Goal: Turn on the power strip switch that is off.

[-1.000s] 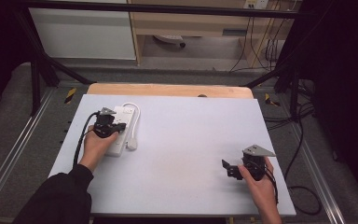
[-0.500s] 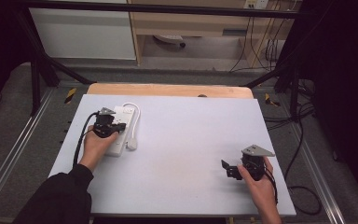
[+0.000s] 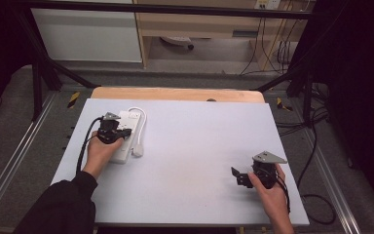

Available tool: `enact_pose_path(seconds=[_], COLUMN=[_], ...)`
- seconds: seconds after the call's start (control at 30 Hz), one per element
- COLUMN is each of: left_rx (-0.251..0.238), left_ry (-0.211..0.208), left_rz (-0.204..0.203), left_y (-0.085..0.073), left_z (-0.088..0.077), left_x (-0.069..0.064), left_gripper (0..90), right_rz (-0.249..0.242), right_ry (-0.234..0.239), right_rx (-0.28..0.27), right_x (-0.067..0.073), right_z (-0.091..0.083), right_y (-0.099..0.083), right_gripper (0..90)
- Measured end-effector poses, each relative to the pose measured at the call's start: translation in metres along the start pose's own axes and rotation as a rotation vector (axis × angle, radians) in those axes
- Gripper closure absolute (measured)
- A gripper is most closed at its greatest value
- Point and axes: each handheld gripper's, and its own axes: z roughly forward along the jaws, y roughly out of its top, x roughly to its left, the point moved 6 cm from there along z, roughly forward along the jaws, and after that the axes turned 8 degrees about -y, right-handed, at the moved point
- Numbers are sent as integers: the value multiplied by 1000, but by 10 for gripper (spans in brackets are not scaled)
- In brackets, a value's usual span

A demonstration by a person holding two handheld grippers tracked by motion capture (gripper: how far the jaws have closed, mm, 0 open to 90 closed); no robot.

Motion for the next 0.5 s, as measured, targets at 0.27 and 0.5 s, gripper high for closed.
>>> enact_pose_path(seconds=[0.27, 0.5], left_rx=[-1, -14], left_ry=[0, -2], left_rz=[-7, -17], left_y=[-1, -1], left_z=[1, 2], left_x=[2, 2], left_gripper=[900, 900], right_rz=[1, -2], right_ry=[1, 0], right_rx=[1, 4], right_x=[0, 0], right_z=[0, 0], right_y=[0, 0], right_gripper=[27, 27])
